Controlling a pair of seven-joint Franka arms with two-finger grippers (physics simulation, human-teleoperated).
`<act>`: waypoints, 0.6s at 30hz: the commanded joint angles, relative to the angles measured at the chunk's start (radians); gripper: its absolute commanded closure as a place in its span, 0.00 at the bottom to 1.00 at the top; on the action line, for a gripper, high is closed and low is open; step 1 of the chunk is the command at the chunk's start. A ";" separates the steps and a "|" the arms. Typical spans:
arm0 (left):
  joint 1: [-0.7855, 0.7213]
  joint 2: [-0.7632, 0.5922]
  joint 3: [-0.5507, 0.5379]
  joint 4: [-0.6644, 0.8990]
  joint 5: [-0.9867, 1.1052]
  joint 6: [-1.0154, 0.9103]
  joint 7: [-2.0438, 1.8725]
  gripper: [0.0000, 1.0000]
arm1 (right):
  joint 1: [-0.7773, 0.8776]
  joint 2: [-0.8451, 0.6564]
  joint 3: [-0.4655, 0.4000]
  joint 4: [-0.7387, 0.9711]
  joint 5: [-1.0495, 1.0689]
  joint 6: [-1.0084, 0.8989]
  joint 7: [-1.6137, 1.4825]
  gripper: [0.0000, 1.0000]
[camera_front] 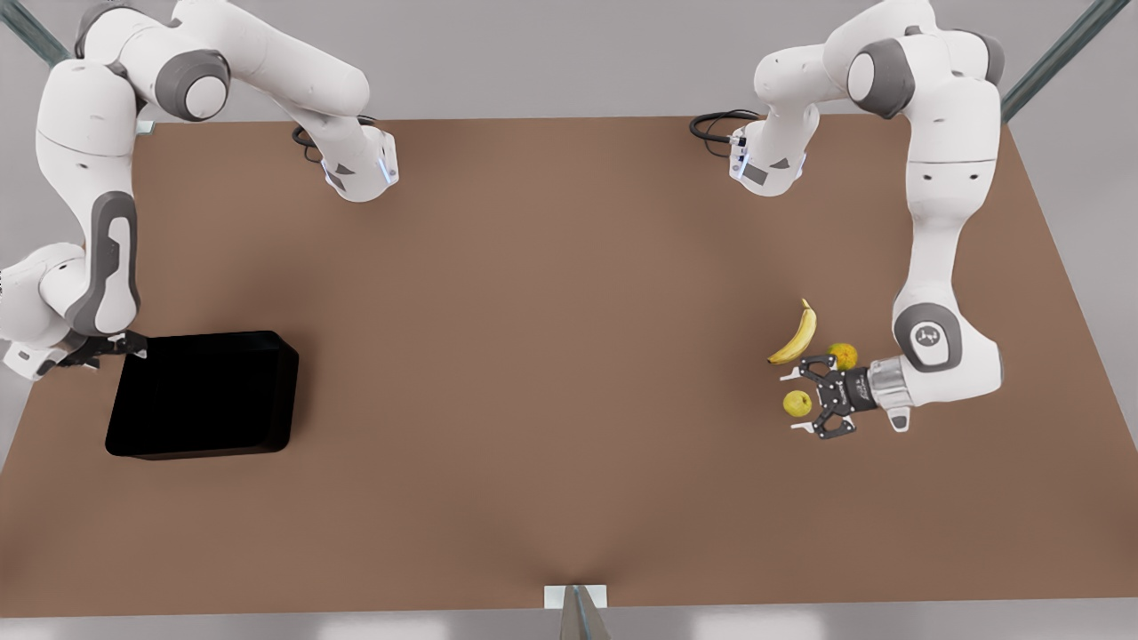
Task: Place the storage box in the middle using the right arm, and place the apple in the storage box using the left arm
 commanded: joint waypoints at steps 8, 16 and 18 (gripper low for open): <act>-0.001 -0.015 0.039 -0.038 -0.086 -0.010 0.087 0.00 | -0.010 0.076 0.001 0.026 0.020 0.046 0.017 0.00; -0.001 -0.027 0.059 -0.046 -0.130 -0.050 0.161 0.00 | -0.001 0.119 0.026 0.026 0.048 0.067 0.018 0.00; 0.002 0.005 0.060 -0.049 -0.170 -0.076 0.241 0.00 | -0.001 0.108 0.026 0.005 0.046 0.015 0.000 0.00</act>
